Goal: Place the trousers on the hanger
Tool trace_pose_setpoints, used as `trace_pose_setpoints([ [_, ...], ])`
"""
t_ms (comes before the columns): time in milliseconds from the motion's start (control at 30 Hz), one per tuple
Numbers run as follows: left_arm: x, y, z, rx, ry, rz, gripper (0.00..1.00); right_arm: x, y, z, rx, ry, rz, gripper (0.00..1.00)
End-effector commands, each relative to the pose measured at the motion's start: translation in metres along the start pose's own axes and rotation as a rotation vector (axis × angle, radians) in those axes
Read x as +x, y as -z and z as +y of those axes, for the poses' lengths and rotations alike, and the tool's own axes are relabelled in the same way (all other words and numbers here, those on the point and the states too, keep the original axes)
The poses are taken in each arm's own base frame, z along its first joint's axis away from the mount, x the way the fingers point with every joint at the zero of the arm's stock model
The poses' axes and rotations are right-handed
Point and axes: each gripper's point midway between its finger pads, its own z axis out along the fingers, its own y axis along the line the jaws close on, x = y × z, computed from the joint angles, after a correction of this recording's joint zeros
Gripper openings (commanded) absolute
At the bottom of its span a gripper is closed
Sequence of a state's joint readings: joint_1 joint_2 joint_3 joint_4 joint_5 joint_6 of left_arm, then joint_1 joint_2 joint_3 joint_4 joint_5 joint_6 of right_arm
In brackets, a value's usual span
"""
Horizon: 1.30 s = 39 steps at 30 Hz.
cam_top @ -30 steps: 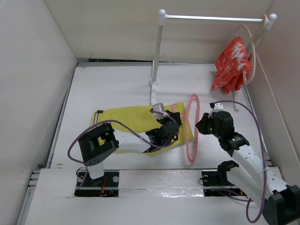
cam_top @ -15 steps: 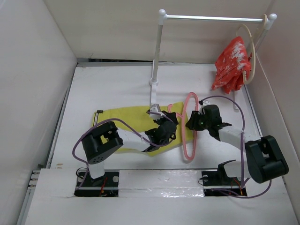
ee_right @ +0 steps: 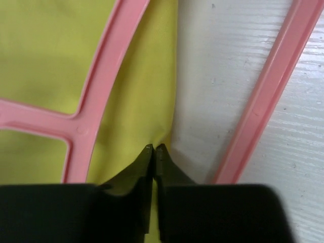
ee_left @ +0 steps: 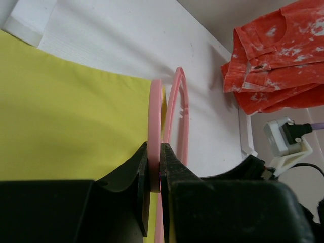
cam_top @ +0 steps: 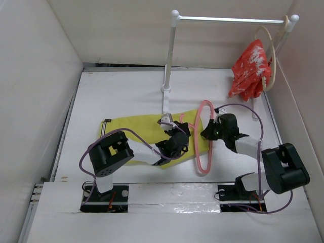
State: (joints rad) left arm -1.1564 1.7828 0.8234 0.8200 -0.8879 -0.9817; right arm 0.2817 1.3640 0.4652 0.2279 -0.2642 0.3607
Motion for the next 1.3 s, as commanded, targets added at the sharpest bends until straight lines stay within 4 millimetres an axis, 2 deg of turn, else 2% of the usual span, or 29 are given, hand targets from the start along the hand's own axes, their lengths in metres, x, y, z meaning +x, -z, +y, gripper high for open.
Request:
trace_pose_setpoints([
  [0, -0.019, -0.001, 0.011, -0.019, -0.067, -0.043, 0.0, -0.007, 0.006, 0.014, -0.079, 0.018, -0.048, 0.0],
  [100, -0.029, 0.001, 0.018, -0.03, -0.098, -0.062, 0.0, -0.004, 0.017, 0.013, -0.089, 0.005, -0.058, 0.0],
  [133, -0.032, 0.002, 0.021, -0.033, -0.126, -0.071, 0.0, -0.009, 0.024, 0.018, -0.106, 0.011, -0.084, 0.0],
  [233, -0.042, 0.006, 0.031, -0.044, -0.157, -0.084, 0.0, -0.011, 0.04, 0.013, -0.077, 0.006, -0.1, 0.0],
  [267, -0.048, 0.009, 0.031, -0.042, -0.175, -0.09, 0.0, -0.024, 0.053, 0.015, -0.078, 0.018, -0.157, 0.0],
  [300, -0.049, 0.012, 0.039, -0.051, -0.198, -0.089, 0.0, -0.02, 0.058, 0.01, -0.053, 0.01, -0.154, 0.0],
  [333, -0.05, 0.014, 0.043, -0.055, -0.21, -0.09, 0.0, -0.024, 0.064, 0.007, -0.042, -0.001, -0.175, 0.0],
  [367, -0.056, 0.017, 0.042, -0.048, -0.212, -0.096, 0.0, -0.033, 0.074, 0.013, -0.054, 0.015, -0.223, 0.0],
  [400, -0.055, 0.021, 0.052, -0.055, -0.234, -0.088, 0.0, -0.036, 0.079, 0.006, -0.027, 0.0, -0.245, 0.0],
  [467, -0.058, 0.026, 0.056, -0.048, -0.244, -0.08, 0.0, -0.04, 0.086, 0.001, -0.011, -0.017, -0.275, 0.0],
  [533, -0.059, 0.032, 0.074, -0.078, -0.295, -0.068, 0.0, -0.045, 0.093, -0.006, 0.019, -0.038, -0.305, 0.0],
  [567, -0.064, 0.033, 0.072, -0.078, -0.286, -0.079, 0.0, -0.048, 0.095, -0.009, 0.026, -0.046, -0.315, 0.0],
  [600, -0.064, 0.037, 0.083, -0.099, -0.305, -0.073, 0.0, -0.041, 0.096, -0.013, 0.041, -0.063, -0.291, 0.0],
  [667, -0.073, 0.043, 0.086, -0.1, -0.291, -0.082, 0.0, -0.047, 0.102, -0.022, 0.068, -0.088, -0.321, 0.0],
  [700, -0.074, 0.047, 0.095, -0.111, -0.313, -0.075, 0.0, -0.048, 0.105, -0.024, 0.072, -0.098, -0.332, 0.0],
  [767, -0.08, 0.055, 0.093, -0.102, -0.315, -0.075, 0.0, -0.061, 0.114, -0.028, 0.078, -0.105, -0.39, 0.0],
  [800, -0.082, 0.059, 0.101, -0.122, -0.347, -0.067, 0.0, -0.065, 0.118, -0.029, 0.076, -0.105, -0.402, 0.0],
  [867, -0.087, 0.068, 0.098, -0.112, -0.348, -0.069, 0.0, -0.072, 0.122, -0.036, 0.099, -0.114, -0.412, 0.0],
  [1000, -0.097, 0.077, 0.115, -0.187, -0.394, -0.067, 0.0, -0.082, 0.121, -0.038, 0.069, -0.129, -0.404, 0.0],
  [1133, -0.103, 0.078, 0.118, -0.203, -0.422, -0.08, 0.0, -0.085, 0.118, -0.038, 0.046, -0.143, -0.414, 0.0],
  [1267, -0.11, 0.077, 0.118, -0.232, -0.478, -0.106, 0.0, -0.085, 0.116, -0.047, 0.07, -0.151, -0.413, 0.0],
])
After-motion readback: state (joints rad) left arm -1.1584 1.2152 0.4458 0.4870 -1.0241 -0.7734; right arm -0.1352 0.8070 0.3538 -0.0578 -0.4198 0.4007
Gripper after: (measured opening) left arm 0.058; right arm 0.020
